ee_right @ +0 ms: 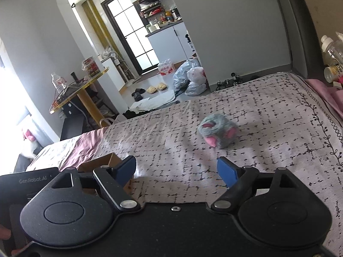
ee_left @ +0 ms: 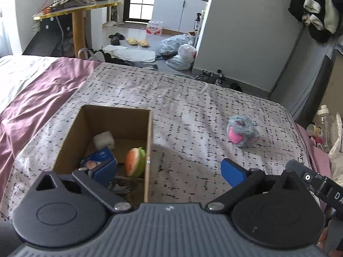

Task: Organize soft objects
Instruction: 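Move both tools toward the grey-and-pink plush mouse, then close both tools on the grey plush mouse from either side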

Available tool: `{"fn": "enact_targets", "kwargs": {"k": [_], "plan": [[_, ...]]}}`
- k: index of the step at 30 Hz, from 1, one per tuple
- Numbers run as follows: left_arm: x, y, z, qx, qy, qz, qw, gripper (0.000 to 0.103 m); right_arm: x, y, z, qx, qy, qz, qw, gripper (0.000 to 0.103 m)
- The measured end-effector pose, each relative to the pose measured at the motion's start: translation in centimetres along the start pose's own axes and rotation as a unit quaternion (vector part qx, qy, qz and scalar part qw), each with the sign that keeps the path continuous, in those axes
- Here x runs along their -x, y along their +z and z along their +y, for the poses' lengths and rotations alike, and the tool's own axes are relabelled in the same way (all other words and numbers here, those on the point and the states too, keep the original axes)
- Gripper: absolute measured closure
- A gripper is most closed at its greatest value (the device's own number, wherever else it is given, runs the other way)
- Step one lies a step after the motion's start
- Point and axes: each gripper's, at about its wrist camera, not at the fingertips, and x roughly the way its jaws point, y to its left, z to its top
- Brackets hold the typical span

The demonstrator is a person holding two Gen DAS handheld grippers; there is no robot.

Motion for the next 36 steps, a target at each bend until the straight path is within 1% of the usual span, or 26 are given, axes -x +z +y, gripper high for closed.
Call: {"fn": "enact_targets", "kwargs": {"k": [10,12,14,18,22,24,28,32,36], "plan": [[-2.6,0.2,-3.3,-0.017,-0.005,0.011,0.9998,0.000,-1.9,-0.5,-3.5,-0.015,0.000,-0.007,1.000,0.020],[-3.2,0.3,-3.9,-0.019,0.005,0.009,0.9998,0.000,-2.6,-0.5,-4.0,-0.022,0.001,-0.007,1.000,0.020],[-3.8,0.5,-4.4,-0.017,0.010,0.010,0.9997,0.000,-3.4,-0.4,-4.6,-0.030,-0.004,-0.006,1.000,0.020],[-5.5,1.0,-5.5,-0.018,0.005,0.021,0.9996,0.000,-5.0,-0.4,-5.8,-0.039,-0.016,-0.001,0.999,0.020],[-7.1,1.6,-6.7,-0.026,0.002,0.022,0.9994,0.001,-6.1,0.0,-7.3,-0.058,-0.022,0.001,0.998,0.021],[-8.0,1.9,-7.2,-0.028,0.004,0.020,0.9994,0.001,-6.7,0.3,-7.9,-0.062,-0.027,-0.003,0.998,0.023],[-9.9,2.4,-7.9,-0.022,-0.005,0.027,0.9994,0.001,-8.2,0.6,-9.0,-0.073,-0.029,0.003,0.997,0.024],[-11.4,2.9,-8.8,-0.028,-0.005,0.027,0.9992,0.002,-9.8,0.9,-9.9,-0.087,-0.026,0.008,0.996,0.025],[-13.0,3.5,-9.6,-0.023,-0.027,0.021,0.9992,0.004,-11.5,1.4,-10.6,-0.096,-0.019,0.011,0.995,0.029]]}}
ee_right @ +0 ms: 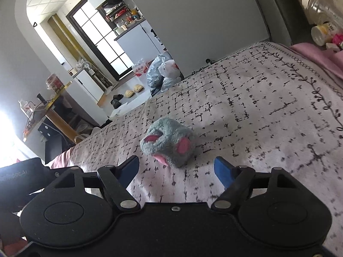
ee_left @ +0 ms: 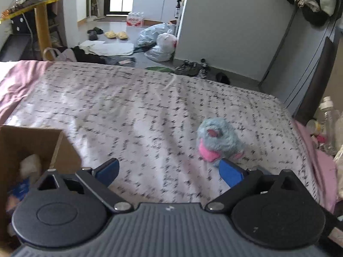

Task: Organize soft objects
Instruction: 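Close both tools on the grey plush mouse from either side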

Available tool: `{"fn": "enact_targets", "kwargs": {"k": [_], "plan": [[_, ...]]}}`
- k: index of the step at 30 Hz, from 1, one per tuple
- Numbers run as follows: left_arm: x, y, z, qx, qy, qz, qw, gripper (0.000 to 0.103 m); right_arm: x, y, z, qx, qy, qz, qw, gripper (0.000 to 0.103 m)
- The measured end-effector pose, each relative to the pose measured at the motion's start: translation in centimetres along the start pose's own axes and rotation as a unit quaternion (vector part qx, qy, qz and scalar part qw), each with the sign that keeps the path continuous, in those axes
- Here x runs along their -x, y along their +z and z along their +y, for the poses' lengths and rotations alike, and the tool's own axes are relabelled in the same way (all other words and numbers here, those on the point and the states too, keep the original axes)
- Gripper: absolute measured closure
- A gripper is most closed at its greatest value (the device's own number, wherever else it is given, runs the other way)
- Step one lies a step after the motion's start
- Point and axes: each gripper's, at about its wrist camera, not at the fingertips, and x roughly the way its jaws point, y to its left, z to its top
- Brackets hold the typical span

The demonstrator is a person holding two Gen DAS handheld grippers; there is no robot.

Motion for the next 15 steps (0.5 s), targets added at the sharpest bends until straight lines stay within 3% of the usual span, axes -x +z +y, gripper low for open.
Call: {"fn": "enact_targets", "kwargs": {"k": [6,15], "plan": [[-2.9,1.3,-1.1,0.015,-0.011,-0.003,0.9998,0.018,-2.9,0.8,-1.3,-0.028,0.001,0.005,1.000,0.034],[-7.3,2.9,-2.4,0.039,-0.039,0.012,0.9984,0.046,-6.0,1.6,-3.2,-0.086,0.026,0.010,0.996,0.036]]}}
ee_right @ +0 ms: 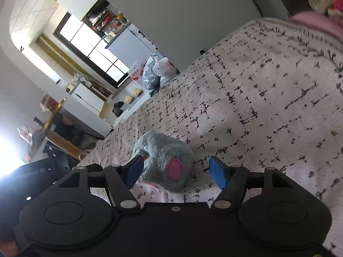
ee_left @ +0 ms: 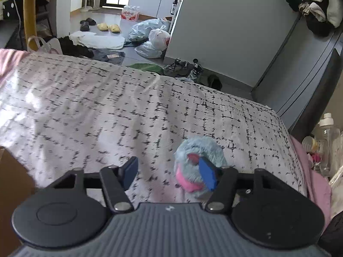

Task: Organize soft objects
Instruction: 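Close both tools on the grey plush mouse from either side, then carry the plush mouse with both tools over the cardboard box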

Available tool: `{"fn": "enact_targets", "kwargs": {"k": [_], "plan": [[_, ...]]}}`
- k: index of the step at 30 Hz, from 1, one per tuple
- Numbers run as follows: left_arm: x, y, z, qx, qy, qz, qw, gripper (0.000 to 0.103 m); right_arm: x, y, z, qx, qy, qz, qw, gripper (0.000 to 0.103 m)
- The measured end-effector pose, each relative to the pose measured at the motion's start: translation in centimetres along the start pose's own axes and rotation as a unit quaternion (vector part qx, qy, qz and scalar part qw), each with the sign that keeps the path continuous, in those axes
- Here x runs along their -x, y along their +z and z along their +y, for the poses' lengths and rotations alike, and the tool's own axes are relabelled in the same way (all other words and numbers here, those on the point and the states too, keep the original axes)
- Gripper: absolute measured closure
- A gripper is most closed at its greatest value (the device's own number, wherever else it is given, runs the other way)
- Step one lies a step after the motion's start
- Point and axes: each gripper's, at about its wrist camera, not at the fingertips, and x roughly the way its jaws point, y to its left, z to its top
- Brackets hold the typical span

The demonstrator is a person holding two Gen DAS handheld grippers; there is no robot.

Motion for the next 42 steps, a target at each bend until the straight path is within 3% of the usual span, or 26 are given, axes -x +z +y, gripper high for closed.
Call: {"fn": "enact_targets", "kwargs": {"k": [4,11,15,17,20,34,42], "plan": [[-2.1,0.3,-0.3,0.011,-0.006,0.017,0.9998,0.058,-1.1,0.3,-0.6,-0.024,0.014,0.004,1.000,0.037],[-4.9,0.3,0.0,0.034,-0.014,0.046,0.9983,0.063,-2.6,0.2,-1.9,-0.060,0.036,0.029,0.997,0.037],[-5.9,0.1,0.1,0.050,-0.022,0.055,0.9970,0.072,-3.0,0.1,-2.2,-0.070,0.047,0.037,0.996,0.047],[-6.1,-0.1,0.2,0.063,-0.034,0.062,0.9955,0.086,-3.1,0.0,-2.3,-0.076,0.062,0.042,0.994,0.058],[-5.9,-0.3,0.0,0.072,-0.028,0.066,0.9948,0.090,-3.2,-0.4,-2.6,-0.089,0.081,0.047,0.992,0.061],[0.3,-2.7,1.1,0.073,-0.039,0.065,0.9945,0.091,2.2,-1.8,-0.3,-0.039,0.086,0.053,0.994,0.062],[5.6,-4.1,1.6,0.066,-0.037,0.043,0.9962,0.091,5.7,-3.0,2.4,-0.014,0.093,0.040,0.995,0.062]]}}
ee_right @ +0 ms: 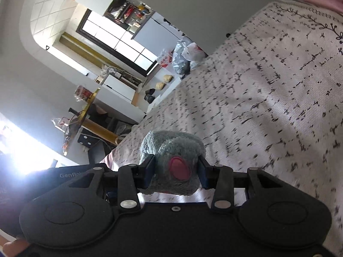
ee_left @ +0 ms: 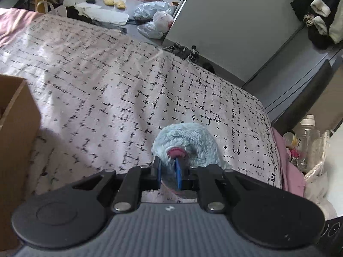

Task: Organize soft objects
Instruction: 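Carry the plush mouse with both tools over the cardboard box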

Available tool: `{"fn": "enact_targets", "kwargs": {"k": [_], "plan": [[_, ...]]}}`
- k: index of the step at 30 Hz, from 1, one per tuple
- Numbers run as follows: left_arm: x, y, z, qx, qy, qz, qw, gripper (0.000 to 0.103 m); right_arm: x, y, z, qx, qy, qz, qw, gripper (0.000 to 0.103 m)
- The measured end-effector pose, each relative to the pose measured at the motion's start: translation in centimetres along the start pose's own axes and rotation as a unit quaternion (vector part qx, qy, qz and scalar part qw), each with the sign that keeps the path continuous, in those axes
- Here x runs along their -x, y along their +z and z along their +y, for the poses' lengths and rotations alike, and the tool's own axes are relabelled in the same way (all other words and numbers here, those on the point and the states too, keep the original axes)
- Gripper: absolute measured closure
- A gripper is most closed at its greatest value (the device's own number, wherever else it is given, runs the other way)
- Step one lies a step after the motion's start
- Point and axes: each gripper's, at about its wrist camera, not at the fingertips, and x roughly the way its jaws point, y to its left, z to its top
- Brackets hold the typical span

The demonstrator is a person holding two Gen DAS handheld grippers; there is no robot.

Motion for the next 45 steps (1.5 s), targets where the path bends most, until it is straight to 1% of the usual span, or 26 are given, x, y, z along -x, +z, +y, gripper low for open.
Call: {"fn": "enact_targets", "kwargs": {"k": [4,10,19,30,35,45], "plan": [[2.9,-1.3,0.3,-0.022,-0.006,-0.011,0.9997,0.091,2.0,-1.7,1.3,0.003,0.006,-0.014,1.000,0.062],[6.3,-2.9,1.3,-0.032,-0.016,-0.020,0.9992,0.091,4.1,-3.7,3.1,0.015,0.011,-0.025,1.000,0.062],[11.3,-3.8,3.1,-0.028,-0.036,-0.046,0.9979,0.091,6.6,-5.6,7.0,0.051,0.019,-0.040,0.998,0.062],[15.7,-3.8,7.6,-0.001,-0.042,-0.066,0.9970,0.091,6.5,-8.8,11.6,0.083,0.024,-0.034,0.996,0.062],[17.4,-3.6,9.4,0.008,-0.046,-0.077,0.9959,0.091,6.3,-9.7,13.7,0.101,0.023,-0.032,0.994,0.062],[19.4,-2.4,12.6,0.026,-0.062,-0.089,0.9937,0.091,5.5,-10.9,17.3,0.127,0.024,-0.030,0.991,0.061]]}}
